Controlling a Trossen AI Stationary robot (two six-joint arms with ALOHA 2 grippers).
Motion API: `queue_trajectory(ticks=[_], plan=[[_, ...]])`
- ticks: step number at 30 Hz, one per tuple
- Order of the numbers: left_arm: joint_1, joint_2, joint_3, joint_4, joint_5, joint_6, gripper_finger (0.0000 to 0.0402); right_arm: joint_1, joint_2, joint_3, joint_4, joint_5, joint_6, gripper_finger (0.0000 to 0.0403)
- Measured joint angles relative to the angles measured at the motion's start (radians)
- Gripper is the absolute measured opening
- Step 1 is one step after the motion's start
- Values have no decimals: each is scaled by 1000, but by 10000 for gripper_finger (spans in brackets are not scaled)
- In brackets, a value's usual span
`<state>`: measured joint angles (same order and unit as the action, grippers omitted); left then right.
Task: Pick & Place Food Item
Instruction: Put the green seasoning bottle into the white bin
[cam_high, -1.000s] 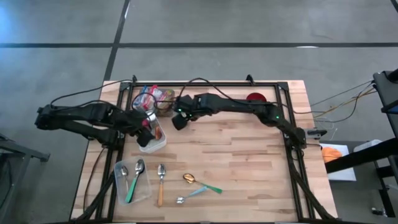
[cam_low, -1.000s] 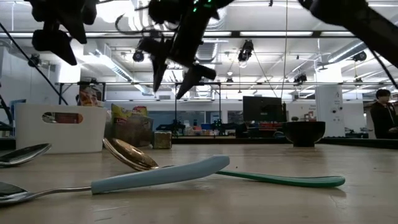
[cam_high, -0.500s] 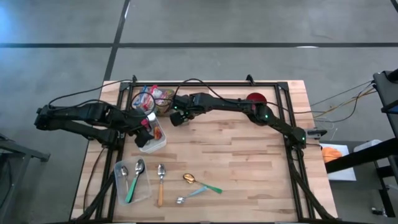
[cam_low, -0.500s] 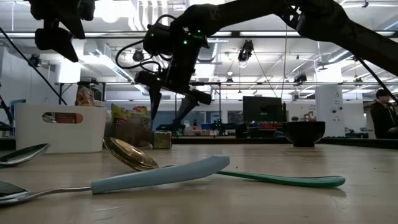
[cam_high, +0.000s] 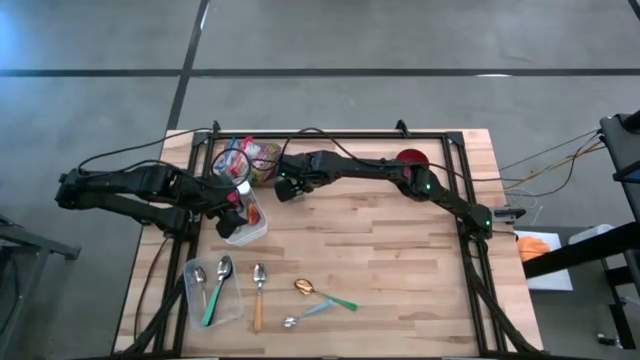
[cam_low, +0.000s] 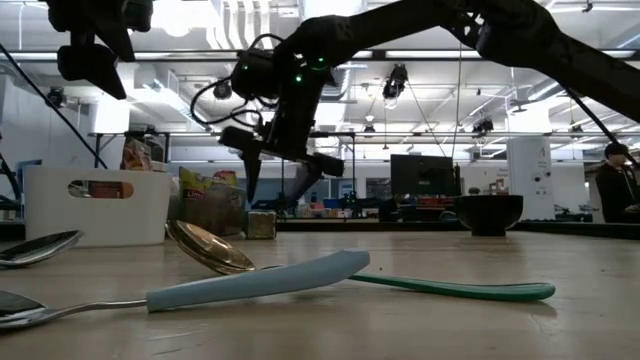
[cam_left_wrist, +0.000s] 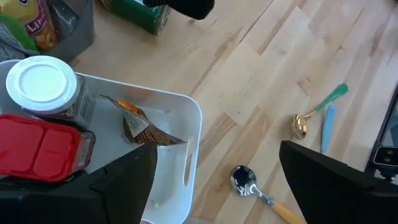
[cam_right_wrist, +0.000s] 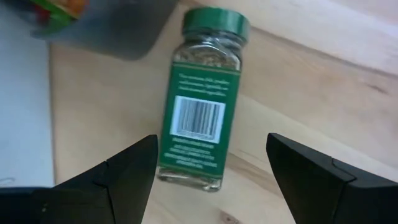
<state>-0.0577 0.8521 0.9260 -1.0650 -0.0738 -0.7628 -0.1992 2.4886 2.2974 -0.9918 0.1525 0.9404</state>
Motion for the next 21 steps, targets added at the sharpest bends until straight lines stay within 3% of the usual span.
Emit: queue_trajectory(ticks=[15,21], plan=[[0,0,0,29,15,-1,342,-8,1,-69,84,-60,95,295],[0,0,0,29,25,-18,342,-10,1,-122,83,-101,114,242]])
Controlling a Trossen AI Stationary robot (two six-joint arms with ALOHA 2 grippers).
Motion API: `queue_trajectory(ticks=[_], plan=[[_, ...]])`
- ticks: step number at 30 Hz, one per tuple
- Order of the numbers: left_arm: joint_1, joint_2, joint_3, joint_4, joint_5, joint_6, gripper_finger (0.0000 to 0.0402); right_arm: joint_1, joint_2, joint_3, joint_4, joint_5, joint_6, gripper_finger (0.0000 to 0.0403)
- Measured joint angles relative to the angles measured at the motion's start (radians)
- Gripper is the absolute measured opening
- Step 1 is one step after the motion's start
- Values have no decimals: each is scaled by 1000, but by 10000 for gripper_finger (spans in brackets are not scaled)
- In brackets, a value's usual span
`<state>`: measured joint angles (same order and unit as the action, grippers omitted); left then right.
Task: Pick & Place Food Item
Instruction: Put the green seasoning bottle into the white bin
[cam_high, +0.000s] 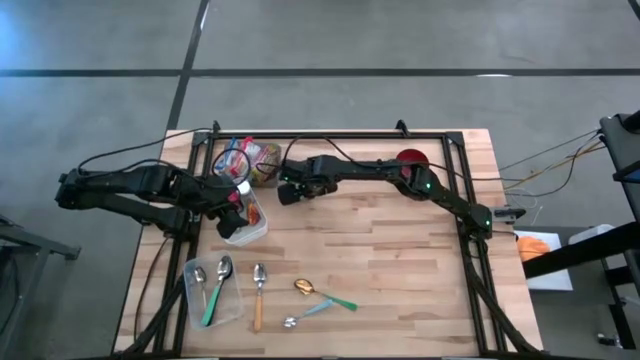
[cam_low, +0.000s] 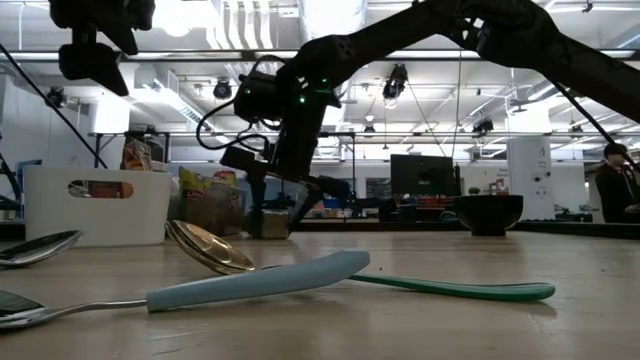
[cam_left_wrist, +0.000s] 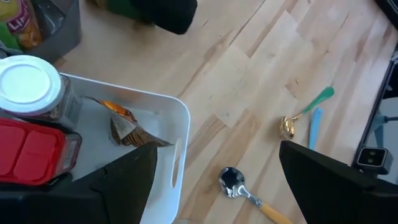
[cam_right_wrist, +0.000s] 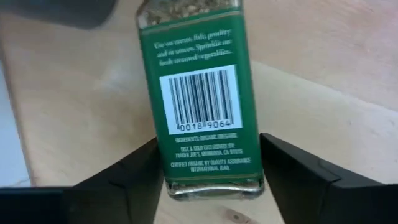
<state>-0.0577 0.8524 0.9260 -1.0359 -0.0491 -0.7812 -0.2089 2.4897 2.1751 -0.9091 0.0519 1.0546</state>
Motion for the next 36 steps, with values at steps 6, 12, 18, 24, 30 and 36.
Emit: queue_trajectory(ticks=[6,12,18,24,30,36], plan=[[0,0,0,0,36,-1,342,-9,-1,4,-1,-1,-17,199],[0,0,0,0,50,-4,342,-27,-1,7,-19,-8,-33,222],[0,0,0,0,50,-4,342,-25,-1,6,-51,1,-76,194],[0,0,0,-1,50,-4,342,-19,-2,12,-85,-4,-141,193],[0,0,0,-4,50,17,342,0,-14,25,-184,-24,-238,193],[0,0,0,-3,50,23,342,20,-64,26,-211,-56,-306,193]])
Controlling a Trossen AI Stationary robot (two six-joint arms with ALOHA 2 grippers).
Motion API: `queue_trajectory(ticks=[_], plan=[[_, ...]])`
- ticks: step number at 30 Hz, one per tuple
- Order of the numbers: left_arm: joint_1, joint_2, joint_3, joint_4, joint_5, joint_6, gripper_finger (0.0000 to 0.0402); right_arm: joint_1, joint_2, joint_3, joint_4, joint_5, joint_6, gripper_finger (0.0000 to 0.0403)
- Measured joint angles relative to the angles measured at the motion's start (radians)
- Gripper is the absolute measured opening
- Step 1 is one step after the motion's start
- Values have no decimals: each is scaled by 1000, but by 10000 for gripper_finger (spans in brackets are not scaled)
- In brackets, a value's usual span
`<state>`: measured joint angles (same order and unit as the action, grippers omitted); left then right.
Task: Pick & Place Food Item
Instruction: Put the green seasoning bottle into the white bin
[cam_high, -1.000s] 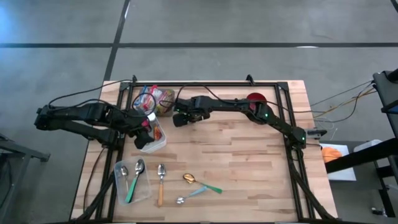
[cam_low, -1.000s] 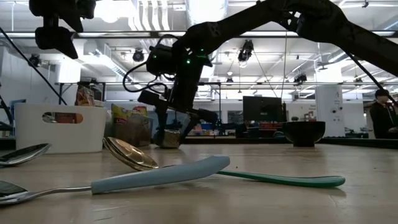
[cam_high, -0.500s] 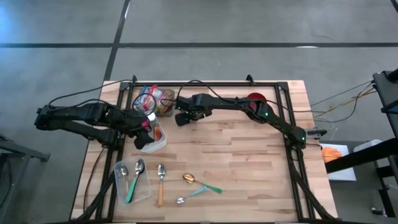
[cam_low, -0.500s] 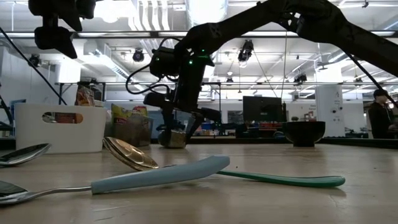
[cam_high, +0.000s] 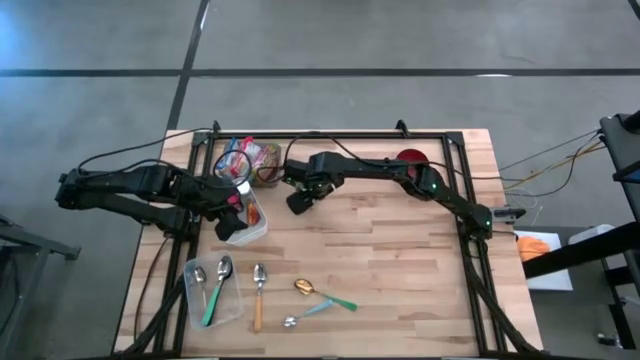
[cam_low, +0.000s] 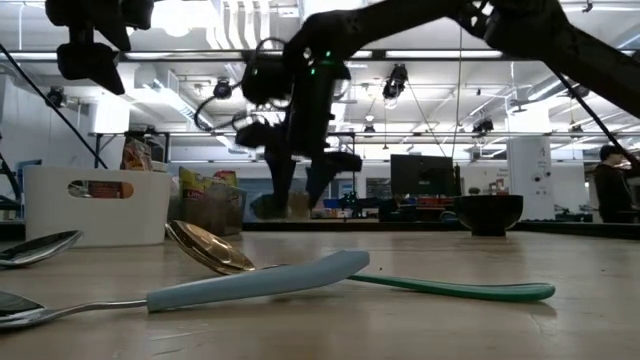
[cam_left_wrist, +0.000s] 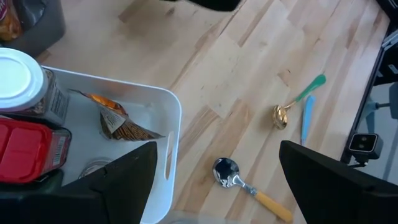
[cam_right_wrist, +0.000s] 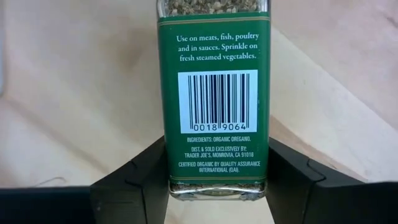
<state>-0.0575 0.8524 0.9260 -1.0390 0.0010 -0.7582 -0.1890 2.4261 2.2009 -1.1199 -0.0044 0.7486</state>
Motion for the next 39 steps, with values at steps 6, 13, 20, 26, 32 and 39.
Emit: queue_trajectory(ticks=[6,13,20,26,32,39], plan=[[0,-14,-1,25,-2,-68,342,32,-81,0,-25,3,-79,193],[0,-83,-1,258,-18,-150,342,112,-215,2,-79,3,-217,193],[9,-53,-1,424,-19,-220,342,217,-368,2,-76,1,-244,193],[43,48,-3,541,-23,-458,342,304,-456,3,-83,87,-232,193],[55,133,-3,780,54,-551,342,354,-469,3,-118,138,-229,193],[41,226,-3,922,155,-635,342,393,-469,3,-118,187,-232,193]])
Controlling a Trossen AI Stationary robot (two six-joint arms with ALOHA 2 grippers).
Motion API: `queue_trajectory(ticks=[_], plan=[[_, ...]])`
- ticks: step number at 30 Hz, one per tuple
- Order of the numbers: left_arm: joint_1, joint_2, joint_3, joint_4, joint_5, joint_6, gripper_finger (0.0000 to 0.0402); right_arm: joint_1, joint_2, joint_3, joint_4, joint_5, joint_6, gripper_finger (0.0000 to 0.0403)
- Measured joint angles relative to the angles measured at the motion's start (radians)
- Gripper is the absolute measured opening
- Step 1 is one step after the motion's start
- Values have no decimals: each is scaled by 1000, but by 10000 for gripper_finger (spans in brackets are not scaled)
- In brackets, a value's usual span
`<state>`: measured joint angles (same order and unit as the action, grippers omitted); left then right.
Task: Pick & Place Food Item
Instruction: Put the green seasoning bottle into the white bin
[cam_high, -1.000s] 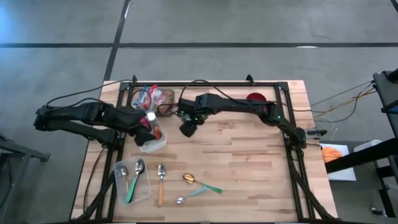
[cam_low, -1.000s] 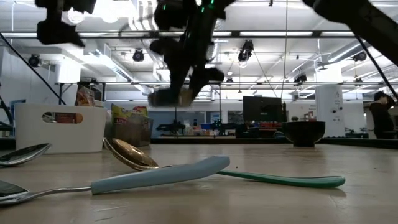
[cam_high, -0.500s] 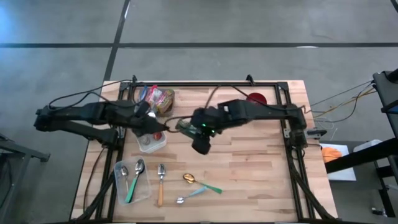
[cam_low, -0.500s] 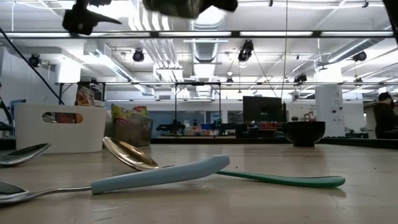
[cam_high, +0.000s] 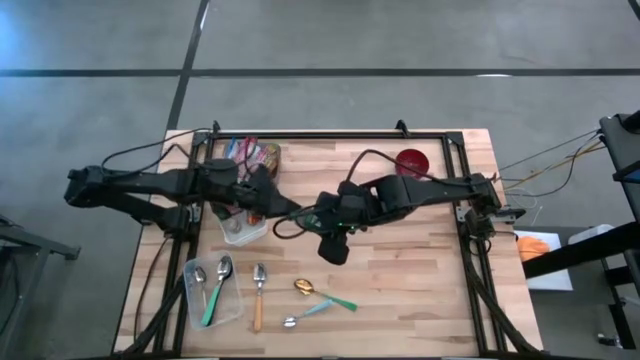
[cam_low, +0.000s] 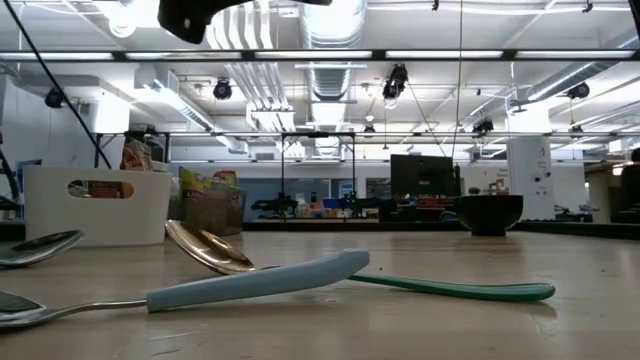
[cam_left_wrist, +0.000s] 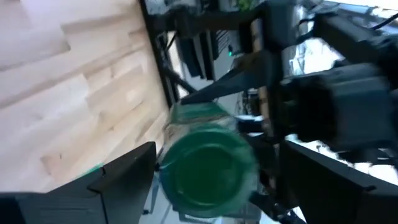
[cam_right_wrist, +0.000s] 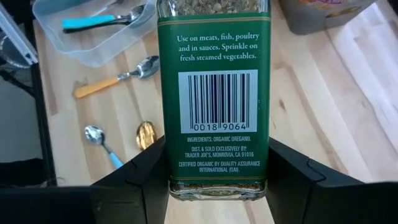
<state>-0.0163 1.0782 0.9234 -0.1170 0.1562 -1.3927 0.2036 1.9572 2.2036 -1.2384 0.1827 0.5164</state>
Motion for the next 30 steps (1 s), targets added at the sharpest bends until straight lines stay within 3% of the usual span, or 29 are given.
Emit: queue_trajectory(ticks=[10,14,20,30], plan=[[-16,76,0,33,43,-25,331,14,0,0,3,0,-15,193],[-18,75,0,48,47,-25,287,20,0,0,4,1,-20,193],[-20,67,0,41,59,-25,187,19,0,-1,5,9,-23,193],[-21,68,0,42,57,1,189,20,0,-1,11,52,-25,193]])
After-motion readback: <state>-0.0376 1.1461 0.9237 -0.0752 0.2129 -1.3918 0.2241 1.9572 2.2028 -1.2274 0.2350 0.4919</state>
